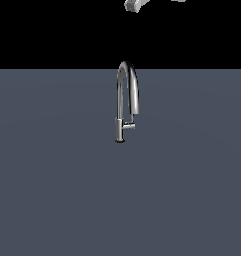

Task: Turn on the faucet by rotating a designated handle.

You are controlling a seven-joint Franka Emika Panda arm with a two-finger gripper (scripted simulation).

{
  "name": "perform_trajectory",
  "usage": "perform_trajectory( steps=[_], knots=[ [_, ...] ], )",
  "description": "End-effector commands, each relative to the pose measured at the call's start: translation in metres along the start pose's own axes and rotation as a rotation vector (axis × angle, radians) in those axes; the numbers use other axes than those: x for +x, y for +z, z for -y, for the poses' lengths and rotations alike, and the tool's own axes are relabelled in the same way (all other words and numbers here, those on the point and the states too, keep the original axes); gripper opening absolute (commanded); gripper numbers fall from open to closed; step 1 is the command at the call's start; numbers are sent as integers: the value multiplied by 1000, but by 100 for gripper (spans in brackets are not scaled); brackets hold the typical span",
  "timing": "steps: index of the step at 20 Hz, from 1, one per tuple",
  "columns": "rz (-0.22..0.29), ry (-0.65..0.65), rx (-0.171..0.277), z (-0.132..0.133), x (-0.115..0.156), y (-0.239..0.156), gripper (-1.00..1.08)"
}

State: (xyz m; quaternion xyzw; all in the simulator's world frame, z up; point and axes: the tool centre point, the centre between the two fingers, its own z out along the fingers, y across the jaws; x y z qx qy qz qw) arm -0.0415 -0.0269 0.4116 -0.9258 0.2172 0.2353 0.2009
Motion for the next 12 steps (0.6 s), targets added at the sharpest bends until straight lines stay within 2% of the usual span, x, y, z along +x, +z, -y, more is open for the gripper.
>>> perform_trajectory(
  steps=[1,12],
  knots=[
    [38,28,28,2,15,2,-100],
    [207,154,154,5,81,19,-100]
  ],
)
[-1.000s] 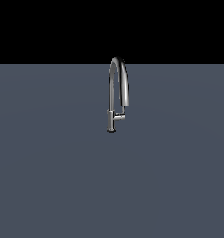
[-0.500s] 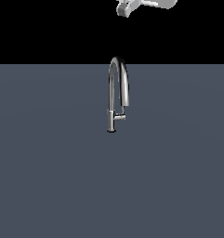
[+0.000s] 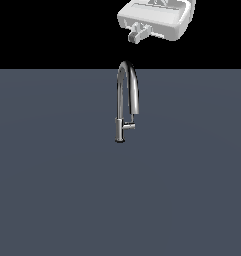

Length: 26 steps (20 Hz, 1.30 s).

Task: Turn on the faucet by rotating a designated handle.

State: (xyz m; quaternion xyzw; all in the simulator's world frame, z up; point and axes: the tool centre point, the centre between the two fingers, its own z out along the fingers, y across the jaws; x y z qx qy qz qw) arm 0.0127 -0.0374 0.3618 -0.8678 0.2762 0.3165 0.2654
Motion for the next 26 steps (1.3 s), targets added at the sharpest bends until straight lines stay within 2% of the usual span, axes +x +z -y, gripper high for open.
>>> perform_trajectory(
  steps=[1,14,26],
  knots=[
    [40,29,30,2,16,2,-100],
    [251,188,187,5,97,24,-100],
    [457,348,344,0,171,62,-100]
  ],
)
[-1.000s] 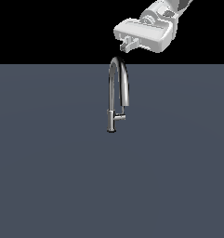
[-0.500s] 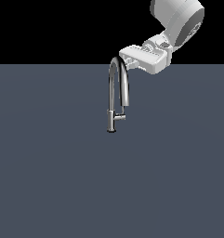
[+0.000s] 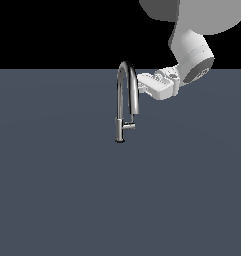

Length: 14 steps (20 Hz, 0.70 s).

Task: Turn on the faucet by rotating a designated handle.

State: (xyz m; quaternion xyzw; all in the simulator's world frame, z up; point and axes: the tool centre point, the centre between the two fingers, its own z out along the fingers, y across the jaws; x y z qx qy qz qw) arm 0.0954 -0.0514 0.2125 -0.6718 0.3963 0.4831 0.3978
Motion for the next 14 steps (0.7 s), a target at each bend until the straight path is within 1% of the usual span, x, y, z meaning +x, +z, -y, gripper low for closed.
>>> perform_trajectory(
  steps=[1,8,14],
  knots=[
    [45,34,34,2,17,3,-100],
    [143,112,110,5,57,11,-100],
    [197,157,152,7,79,19,-100]
  ],
)
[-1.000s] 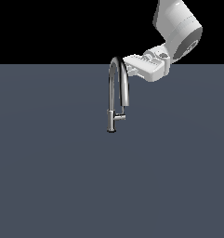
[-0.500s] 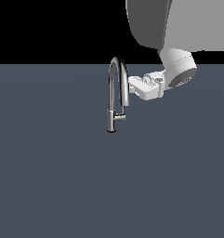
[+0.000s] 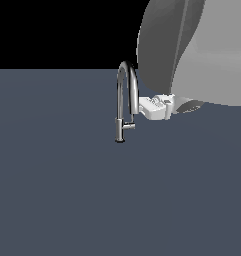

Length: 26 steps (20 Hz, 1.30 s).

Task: Turn on the faucet by rotating a designated handle.

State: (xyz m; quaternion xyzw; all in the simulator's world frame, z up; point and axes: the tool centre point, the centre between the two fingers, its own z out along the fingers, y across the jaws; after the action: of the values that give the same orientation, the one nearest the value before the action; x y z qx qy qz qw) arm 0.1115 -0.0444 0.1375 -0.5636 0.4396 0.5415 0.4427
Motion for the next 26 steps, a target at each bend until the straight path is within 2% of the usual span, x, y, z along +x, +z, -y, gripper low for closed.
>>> perform_trajectory(
  steps=[1,5,26],
  knots=[
    [18,14,14,1,7,1,-100],
    [30,24,24,2,12,2,-100],
    [21,17,18,-7,7,3,-100]
  ],
)
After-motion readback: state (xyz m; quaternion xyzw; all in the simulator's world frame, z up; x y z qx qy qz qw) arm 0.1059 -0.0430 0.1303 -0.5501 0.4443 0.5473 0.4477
